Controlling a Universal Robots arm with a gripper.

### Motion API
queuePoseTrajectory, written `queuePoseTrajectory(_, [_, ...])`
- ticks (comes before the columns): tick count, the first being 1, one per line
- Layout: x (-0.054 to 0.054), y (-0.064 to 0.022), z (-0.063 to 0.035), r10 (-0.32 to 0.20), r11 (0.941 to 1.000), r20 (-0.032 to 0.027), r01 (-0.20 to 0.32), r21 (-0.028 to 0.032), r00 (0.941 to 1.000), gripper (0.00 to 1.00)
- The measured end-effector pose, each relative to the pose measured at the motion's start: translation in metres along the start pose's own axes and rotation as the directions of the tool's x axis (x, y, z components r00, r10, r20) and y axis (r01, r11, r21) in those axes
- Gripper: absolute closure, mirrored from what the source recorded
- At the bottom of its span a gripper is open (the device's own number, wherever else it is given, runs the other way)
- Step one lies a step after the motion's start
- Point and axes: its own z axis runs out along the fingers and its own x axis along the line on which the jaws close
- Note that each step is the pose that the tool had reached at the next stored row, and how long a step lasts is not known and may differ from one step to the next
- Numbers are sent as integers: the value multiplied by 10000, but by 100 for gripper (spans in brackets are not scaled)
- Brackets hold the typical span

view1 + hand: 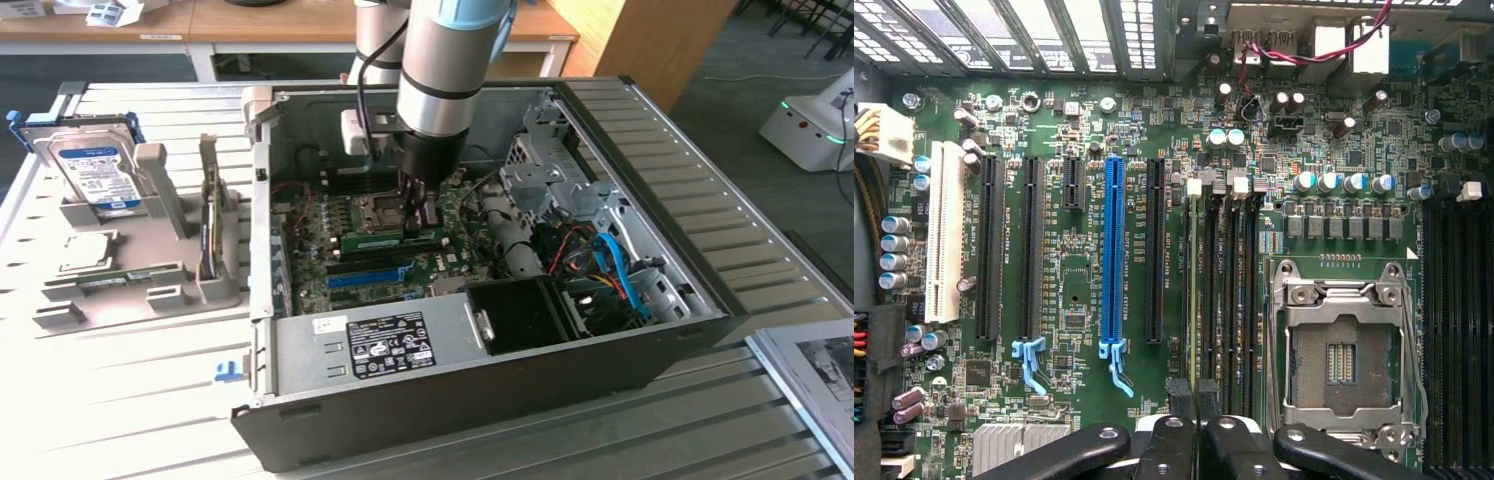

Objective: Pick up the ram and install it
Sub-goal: 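Insert the ram into the slot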

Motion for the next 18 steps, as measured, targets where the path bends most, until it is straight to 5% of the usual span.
queuePoseTrajectory(18, [0, 8, 1, -1, 10000, 2, 1, 45, 10000, 88])
